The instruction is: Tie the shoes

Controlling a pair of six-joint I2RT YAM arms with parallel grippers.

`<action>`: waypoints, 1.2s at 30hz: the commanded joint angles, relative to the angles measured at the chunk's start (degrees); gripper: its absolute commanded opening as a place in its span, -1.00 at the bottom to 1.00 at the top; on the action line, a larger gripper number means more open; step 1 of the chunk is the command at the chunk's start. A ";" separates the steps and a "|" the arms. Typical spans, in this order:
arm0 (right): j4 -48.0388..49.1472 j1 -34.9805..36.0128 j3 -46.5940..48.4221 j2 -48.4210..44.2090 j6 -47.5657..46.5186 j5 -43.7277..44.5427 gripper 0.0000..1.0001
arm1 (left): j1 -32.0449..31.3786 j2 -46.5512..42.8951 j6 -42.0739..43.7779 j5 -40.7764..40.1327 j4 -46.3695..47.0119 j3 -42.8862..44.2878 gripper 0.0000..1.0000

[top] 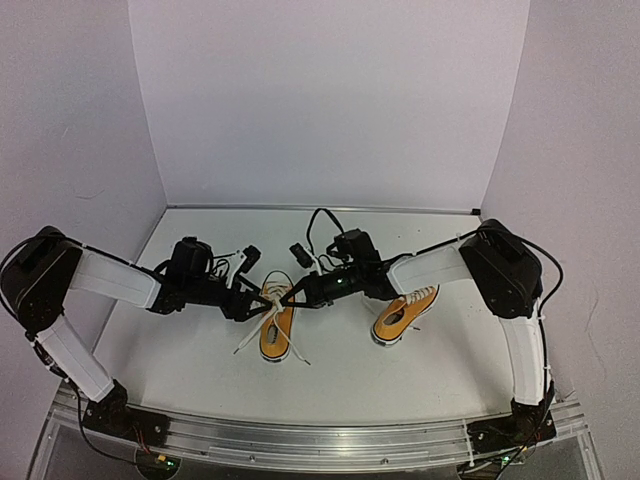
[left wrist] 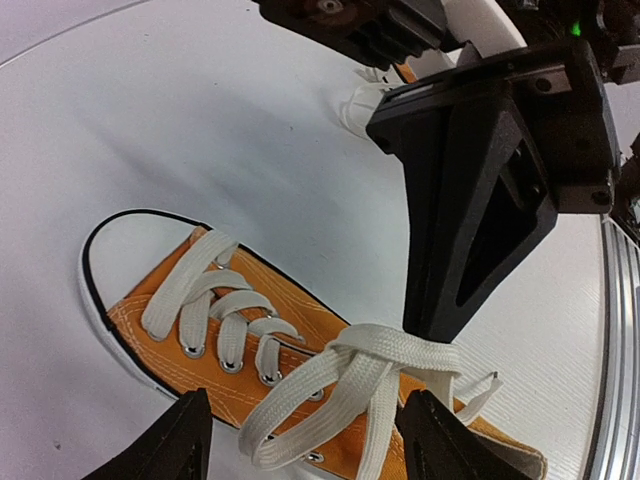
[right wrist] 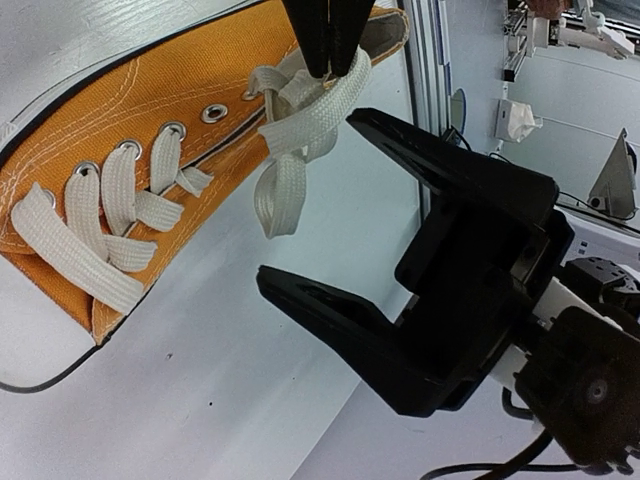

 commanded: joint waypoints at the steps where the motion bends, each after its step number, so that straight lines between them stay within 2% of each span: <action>1: 0.66 0.36 1.03 -2.53 -0.82 -1.19 -1.00 | 0.94 2.88 3.04 6.75 2.73 3.04 0.35; 6: 0.38 0.37 1.43 -2.41 -0.82 -1.24 -1.00 | 1.39 5.82 5.61 9.61 4.15 4.31 0.34; 8: 0.26 0.35 1.43 -2.39 -0.90 -1.04 -1.00 | 1.61 6.98 6.38 11.02 3.82 5.19 0.25; 17: -0.62 0.00 -0.07 -3.10 -0.34 2.90 -1.00 | 1.68 4.17 6.36 12.20 3.34 3.28 -0.67; 21: -0.62 -0.22 -0.62 -3.51 0.26 4.41 -1.00 | 1.65 1.00 6.02 10.93 0.88 1.82 -0.97; 28: -0.71 -0.91 -2.20 -4.55 1.20 6.90 -1.00 | 1.62 -5.25 4.32 5.31 -3.85 -1.04 -1.00; 36: -0.84 -1.55 -4.70 -5.70 1.63 9.05 -1.00 | 1.35 -8.30 0.37 2.16 -6.53 -2.60 -1.00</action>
